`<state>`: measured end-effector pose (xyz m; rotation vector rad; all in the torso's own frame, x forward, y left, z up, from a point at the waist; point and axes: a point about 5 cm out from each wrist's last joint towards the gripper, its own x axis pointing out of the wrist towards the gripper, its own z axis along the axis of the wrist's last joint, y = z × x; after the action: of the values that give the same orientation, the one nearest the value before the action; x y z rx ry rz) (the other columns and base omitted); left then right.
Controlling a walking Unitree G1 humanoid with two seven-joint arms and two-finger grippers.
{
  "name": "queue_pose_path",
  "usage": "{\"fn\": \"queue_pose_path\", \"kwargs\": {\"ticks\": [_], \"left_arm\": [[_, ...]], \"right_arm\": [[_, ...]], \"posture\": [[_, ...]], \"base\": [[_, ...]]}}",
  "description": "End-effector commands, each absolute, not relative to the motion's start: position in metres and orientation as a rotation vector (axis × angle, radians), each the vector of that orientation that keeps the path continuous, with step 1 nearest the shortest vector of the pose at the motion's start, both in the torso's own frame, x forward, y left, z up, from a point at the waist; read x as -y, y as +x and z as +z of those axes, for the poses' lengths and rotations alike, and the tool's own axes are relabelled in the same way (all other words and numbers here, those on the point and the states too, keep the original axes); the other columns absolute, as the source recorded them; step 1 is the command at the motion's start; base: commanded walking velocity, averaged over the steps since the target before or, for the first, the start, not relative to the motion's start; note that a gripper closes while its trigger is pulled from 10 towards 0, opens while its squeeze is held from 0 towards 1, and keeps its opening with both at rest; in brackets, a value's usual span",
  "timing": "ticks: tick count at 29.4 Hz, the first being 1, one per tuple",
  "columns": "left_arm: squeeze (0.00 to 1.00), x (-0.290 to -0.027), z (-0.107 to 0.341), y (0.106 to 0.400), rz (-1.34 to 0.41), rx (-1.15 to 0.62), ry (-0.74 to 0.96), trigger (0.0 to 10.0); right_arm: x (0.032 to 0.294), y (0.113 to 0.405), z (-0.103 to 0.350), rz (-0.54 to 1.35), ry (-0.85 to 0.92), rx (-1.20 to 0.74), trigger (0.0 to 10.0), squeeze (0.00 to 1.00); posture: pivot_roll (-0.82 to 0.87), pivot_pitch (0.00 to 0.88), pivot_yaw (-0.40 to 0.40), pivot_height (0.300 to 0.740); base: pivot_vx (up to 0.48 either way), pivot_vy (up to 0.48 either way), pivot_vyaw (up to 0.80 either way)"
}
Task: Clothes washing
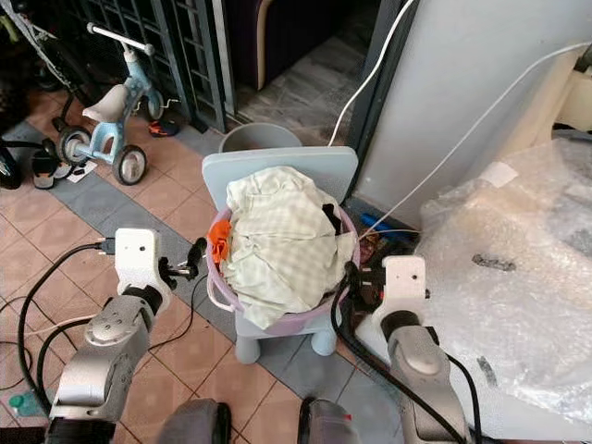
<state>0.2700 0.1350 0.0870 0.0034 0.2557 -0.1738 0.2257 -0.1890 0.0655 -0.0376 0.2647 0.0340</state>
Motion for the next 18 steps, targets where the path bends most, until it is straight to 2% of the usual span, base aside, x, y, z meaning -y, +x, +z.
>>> {"fn": "queue_pose_path", "kwargs": {"ticks": [1, 7, 9, 18], "left_arm": [[0.0, -0.128, 0.079, 0.27, -0.236, -0.314, 0.007, 10.0], [0.0, -0.109, 0.075, 0.28, -0.356, -0.335, -0.001, 10.0], [0.0, -0.091, 0.067, 0.288, -0.469, -0.36, 0.046, 10.0], [0.0, -0.077, 0.065, 0.304, -0.53, -0.353, 0.095, 10.0]], "right_arm": [[0.195, 0.221, 0.074, 0.019, -0.047, -0.242, 10.0, 0.0], [0.199, 0.199, 0.08, 0.045, -0.037, -0.274, 10.0, 0.0], [0.199, 0.171, 0.083, 0.135, -0.042, -0.32, 10.0, 0.0], [0.198, 0.151, 0.098, 0.166, -0.014, -0.321, 10.0, 0.0]], "posture": [[0.01, 0.177, -0.011, 0.74], [-0.05, 0.199, -0.001, 0.74], [-0.11, 0.228, 0.008, 0.74], [-0.19, 0.276, 0.013, 0.74]], "base": [[0.0, 0.0, 0.0], [0.0, 0.0, 0.0], [0.0, 0.0, 0.0], [0.0, 0.0, 0.0]]}}
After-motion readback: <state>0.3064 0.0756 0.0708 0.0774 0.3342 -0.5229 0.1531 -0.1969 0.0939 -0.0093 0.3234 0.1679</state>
